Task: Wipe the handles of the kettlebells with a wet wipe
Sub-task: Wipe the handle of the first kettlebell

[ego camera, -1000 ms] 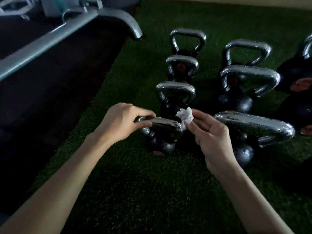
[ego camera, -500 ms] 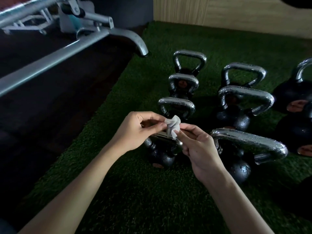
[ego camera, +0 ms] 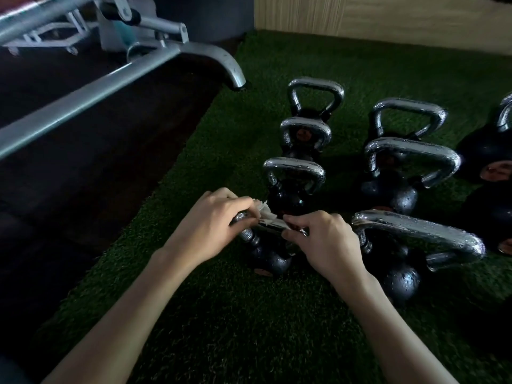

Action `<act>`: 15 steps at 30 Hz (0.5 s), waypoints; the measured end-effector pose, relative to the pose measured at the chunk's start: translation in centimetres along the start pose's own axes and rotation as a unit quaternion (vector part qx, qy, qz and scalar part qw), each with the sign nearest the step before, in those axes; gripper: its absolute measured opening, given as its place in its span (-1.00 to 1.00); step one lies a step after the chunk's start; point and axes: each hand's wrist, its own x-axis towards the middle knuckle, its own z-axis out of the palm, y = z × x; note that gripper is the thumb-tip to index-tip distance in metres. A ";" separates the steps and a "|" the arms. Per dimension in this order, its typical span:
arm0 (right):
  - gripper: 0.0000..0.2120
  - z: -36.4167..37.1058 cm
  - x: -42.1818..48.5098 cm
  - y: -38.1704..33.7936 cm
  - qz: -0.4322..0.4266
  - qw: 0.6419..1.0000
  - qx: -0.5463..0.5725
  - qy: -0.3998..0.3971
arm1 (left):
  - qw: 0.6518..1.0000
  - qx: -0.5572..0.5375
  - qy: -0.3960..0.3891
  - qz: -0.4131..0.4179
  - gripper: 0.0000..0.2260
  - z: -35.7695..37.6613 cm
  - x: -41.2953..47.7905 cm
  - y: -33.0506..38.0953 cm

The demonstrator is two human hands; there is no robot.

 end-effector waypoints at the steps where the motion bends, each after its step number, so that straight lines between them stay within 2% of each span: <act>1: -0.65 -0.1 -0.1 0.1 0.004 1.000 0.004 -0.002 | 1.000 -0.007 -0.010 0.002 -0.82 -0.4 0.3 -0.1; 7: -0.65 -0.2 0.3 0.1 -0.004 1.000 -0.010 -0.005 | 0.997 -0.054 -0.042 -0.023 -0.69 -0.4 1.5 -0.6; 10: -0.65 0.1 0.1 0.5 0.002 1.000 -0.008 -0.002 | 0.997 -0.053 -0.064 -0.010 -0.75 -0.2 2.0 -1.3; 15: -0.66 0.4 -0.8 1.6 0.000 1.000 0.004 0.017 | 0.976 -0.188 -0.082 -0.071 -0.76 -0.9 1.3 -3.0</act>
